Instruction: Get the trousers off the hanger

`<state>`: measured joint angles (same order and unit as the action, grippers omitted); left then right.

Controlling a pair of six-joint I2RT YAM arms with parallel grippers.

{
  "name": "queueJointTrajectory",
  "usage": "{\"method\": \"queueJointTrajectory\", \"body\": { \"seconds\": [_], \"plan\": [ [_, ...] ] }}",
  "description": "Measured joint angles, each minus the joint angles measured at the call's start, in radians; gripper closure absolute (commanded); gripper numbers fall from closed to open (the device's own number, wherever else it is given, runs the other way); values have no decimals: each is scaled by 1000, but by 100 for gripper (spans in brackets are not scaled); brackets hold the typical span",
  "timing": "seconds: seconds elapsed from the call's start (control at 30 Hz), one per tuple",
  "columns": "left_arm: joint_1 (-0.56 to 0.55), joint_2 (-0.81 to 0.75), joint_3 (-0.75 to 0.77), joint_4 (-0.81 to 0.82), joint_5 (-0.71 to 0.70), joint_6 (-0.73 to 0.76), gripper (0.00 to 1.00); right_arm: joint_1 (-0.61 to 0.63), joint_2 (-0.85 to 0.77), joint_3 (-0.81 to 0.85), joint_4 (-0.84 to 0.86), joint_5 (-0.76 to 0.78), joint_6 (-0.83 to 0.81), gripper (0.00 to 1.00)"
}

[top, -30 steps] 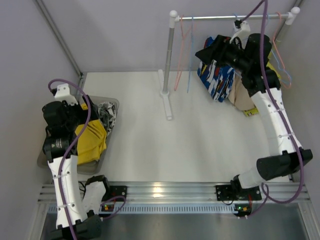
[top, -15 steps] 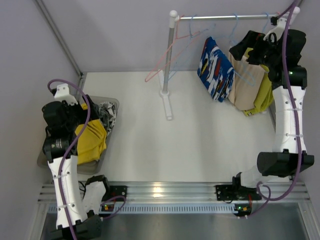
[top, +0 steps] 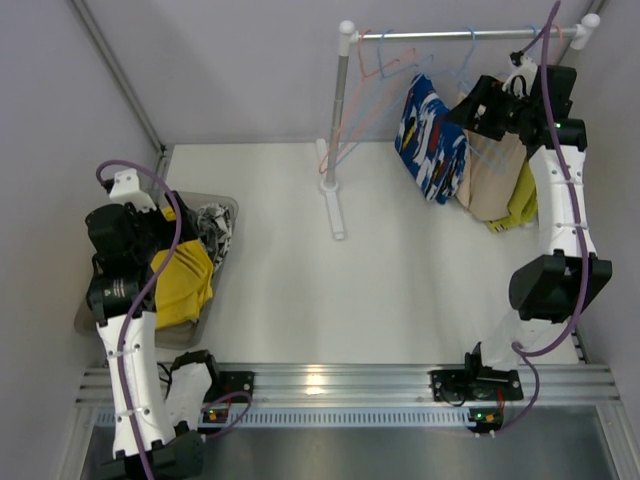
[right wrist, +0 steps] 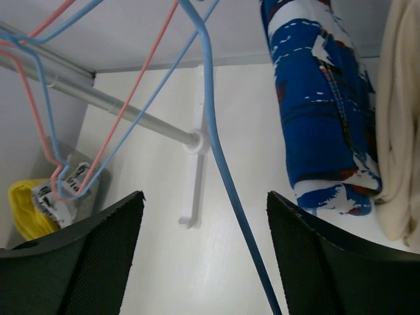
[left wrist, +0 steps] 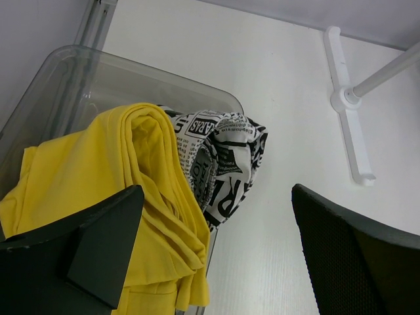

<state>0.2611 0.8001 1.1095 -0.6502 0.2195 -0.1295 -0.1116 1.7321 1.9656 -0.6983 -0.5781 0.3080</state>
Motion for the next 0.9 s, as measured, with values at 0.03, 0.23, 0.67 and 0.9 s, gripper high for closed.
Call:
{"method": "queueJointTrajectory", "body": {
  "seconds": [0.03, 0.23, 0.67, 0.9],
  "plan": [
    [0, 0, -3, 0, 0, 0, 1, 0, 0, 0, 4, -23, 11, 30],
    [0, 1, -17, 0, 1, -3, 1, 0, 7, 9, 31, -129, 90, 40],
    [0, 2, -20, 2, 0, -3, 1, 3, 85, 13, 114, -228, 211, 69],
    [0, 3, -20, 2, 0, -3, 1, 5, 104, 13, 153, -261, 255, 95]
  ]
}}
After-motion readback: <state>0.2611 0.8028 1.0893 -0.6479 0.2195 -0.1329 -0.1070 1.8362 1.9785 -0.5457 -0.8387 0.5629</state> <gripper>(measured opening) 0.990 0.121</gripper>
